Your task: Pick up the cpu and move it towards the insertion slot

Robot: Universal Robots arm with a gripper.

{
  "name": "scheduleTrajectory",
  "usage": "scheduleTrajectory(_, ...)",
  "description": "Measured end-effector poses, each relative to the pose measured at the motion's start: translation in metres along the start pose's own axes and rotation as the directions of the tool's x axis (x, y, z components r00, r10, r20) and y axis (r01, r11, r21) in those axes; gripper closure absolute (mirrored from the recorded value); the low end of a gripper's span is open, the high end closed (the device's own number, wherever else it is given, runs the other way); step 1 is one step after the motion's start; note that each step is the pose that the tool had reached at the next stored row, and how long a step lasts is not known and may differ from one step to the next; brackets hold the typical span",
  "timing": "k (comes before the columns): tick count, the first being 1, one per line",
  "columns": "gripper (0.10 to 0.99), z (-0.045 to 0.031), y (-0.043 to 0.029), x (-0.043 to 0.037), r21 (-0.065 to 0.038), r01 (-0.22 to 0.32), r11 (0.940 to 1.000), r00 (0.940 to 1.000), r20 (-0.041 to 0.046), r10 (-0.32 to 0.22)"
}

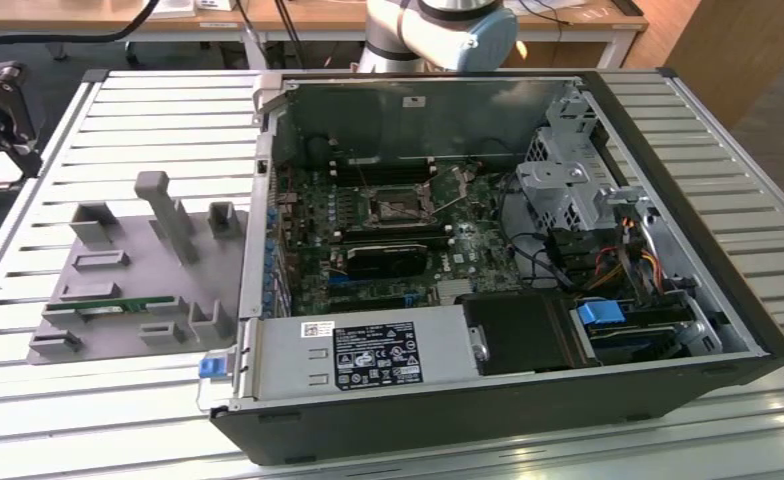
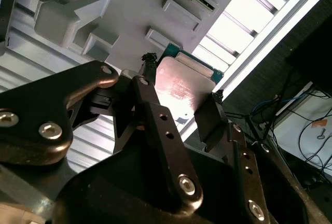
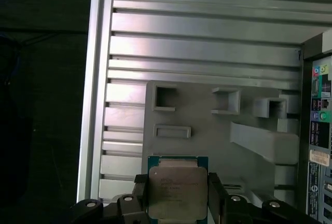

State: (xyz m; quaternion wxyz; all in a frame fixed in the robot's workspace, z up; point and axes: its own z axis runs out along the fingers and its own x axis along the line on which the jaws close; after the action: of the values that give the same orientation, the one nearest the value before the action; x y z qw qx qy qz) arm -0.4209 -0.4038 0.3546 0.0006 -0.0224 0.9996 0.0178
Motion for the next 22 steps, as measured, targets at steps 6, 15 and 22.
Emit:
scheduleTrajectory(6, 0.545, -0.0145, 0.0005, -0.0001, 0.0, 0.0, 1.0, 1.0, 0.0, 0.0)
scheduleTrajectory(15, 0.545, -0.0369, 0.0013, -0.0001, 0.0, 0.0, 1.0, 1.0, 0.0003, 0.0)
scheduleTrajectory(22, 0.545, -0.0481, 0.0017, -0.0001, 0.0, 0.0, 1.0, 1.0, 0.0005, 0.0)
